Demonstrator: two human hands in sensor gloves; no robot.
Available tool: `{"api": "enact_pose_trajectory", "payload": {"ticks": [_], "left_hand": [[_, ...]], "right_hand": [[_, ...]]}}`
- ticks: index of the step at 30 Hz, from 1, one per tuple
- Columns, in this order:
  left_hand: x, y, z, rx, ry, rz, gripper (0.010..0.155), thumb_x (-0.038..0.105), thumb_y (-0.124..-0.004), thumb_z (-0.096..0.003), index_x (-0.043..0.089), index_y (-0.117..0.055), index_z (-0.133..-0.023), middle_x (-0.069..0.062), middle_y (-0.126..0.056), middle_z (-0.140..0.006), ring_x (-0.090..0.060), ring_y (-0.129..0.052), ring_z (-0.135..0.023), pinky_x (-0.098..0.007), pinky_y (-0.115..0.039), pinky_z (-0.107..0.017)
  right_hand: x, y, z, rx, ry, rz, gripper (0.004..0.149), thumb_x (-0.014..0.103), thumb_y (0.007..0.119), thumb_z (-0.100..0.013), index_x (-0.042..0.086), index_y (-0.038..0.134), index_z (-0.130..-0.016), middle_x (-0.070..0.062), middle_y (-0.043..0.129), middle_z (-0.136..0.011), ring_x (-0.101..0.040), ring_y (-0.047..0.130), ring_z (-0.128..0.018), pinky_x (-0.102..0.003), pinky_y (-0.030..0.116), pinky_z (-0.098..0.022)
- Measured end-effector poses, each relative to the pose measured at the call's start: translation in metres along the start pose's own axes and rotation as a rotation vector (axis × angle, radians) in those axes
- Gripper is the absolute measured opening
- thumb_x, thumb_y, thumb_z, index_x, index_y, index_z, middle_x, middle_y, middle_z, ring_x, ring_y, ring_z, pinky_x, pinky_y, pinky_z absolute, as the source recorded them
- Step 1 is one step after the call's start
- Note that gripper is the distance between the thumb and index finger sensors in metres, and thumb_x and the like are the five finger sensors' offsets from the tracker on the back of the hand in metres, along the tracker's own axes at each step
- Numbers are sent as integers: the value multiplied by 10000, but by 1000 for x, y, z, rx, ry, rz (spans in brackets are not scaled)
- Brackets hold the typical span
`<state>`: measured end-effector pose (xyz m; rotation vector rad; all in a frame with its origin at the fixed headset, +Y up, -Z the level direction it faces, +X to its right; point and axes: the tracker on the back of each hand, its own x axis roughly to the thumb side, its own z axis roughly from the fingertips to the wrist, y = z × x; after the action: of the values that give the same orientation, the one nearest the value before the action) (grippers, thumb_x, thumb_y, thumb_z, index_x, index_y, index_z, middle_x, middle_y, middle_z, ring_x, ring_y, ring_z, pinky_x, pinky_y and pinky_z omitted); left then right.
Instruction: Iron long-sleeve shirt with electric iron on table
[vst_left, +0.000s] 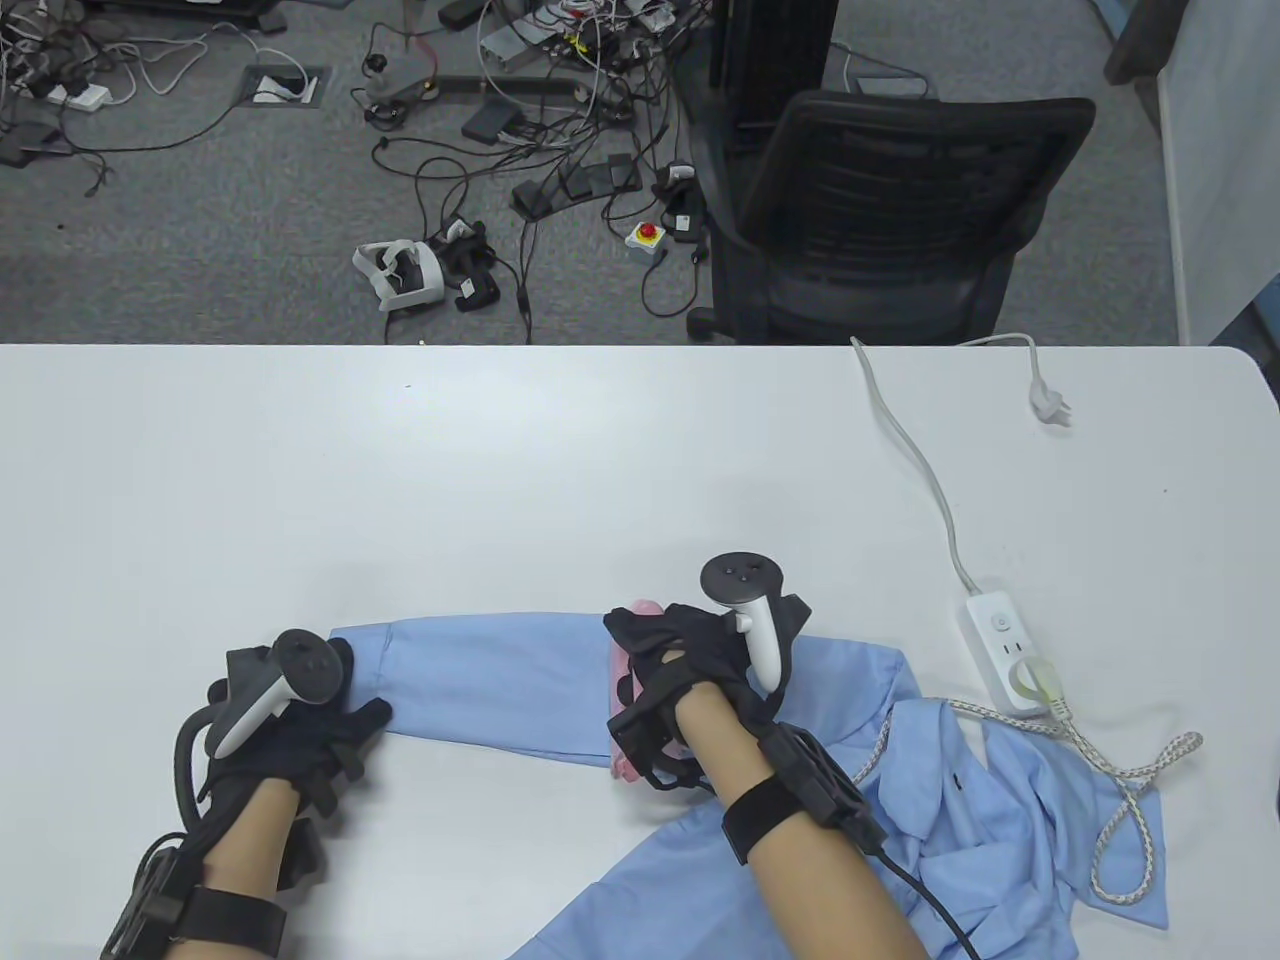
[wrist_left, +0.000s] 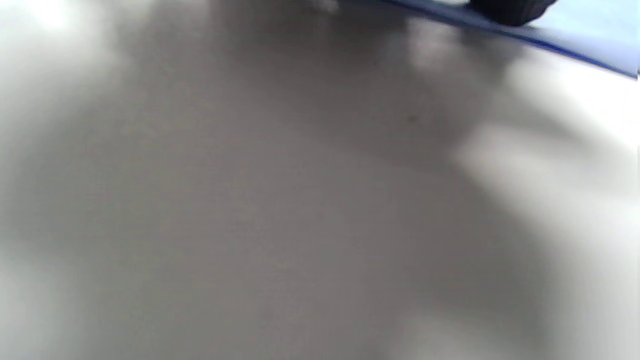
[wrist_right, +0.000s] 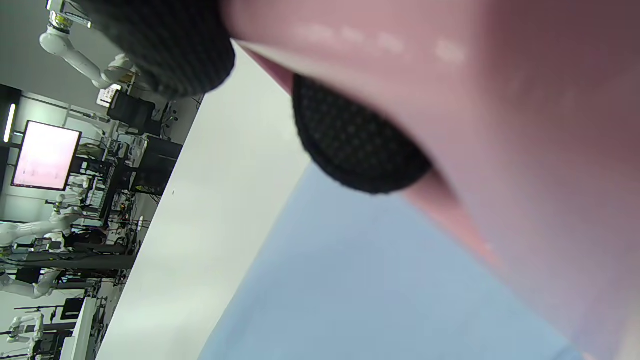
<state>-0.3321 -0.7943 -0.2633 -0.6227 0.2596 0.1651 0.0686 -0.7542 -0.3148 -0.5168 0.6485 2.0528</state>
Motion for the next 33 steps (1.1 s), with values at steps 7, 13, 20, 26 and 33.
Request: {"api": "enact_pose_trajectory", "payload": {"ticks": [7,13,20,26,33], "left_hand": [[0,0,0,24,6,-22,760,721,-543,-490,414,-146,-1060,-18,12,-1172,-274,89,-1029,-597,46,-664],[5,0,2,136,-16,-70,708,715,-546,-475,448,-257,-1063,15,-76,-1198,-275,35,-1050,-600,24,-674],[18,-3,8,166,-81,-89,638,649,-579,-499,446,-314,-1042,15,-102,-1201,-264,27,-1054,-596,26,-676],[31,-10,12,179,-129,-148,652,680,-560,-483,498,-284,-1045,24,-63,-1194,-272,24,-1058,-605,20,-677],[37,-13,17,148,-177,-150,581,616,-568,-509,539,-324,-1031,23,-108,-1201,-272,6,-1059,-600,15,-677]], "right_hand": [[-34,-45,6,-170,39,29,631,573,773,-356,47,704,-699,-65,801,-507,-104,1022,-243,-283,944,-199],[-62,-87,12,-280,87,74,625,576,786,-359,46,721,-685,-59,816,-479,-94,1006,-192,-281,933,-173],[-97,-142,17,-380,175,100,626,575,791,-366,44,727,-690,-62,821,-473,-104,1001,-186,-292,926,-173],[-118,-173,18,-393,210,112,628,576,793,-367,43,730,-694,-63,824,-470,-110,1000,-184,-300,924,-174],[-127,-192,19,-436,231,152,642,581,786,-373,35,727,-704,-66,827,-468,-116,1000,-179,-306,920,-172]]}}
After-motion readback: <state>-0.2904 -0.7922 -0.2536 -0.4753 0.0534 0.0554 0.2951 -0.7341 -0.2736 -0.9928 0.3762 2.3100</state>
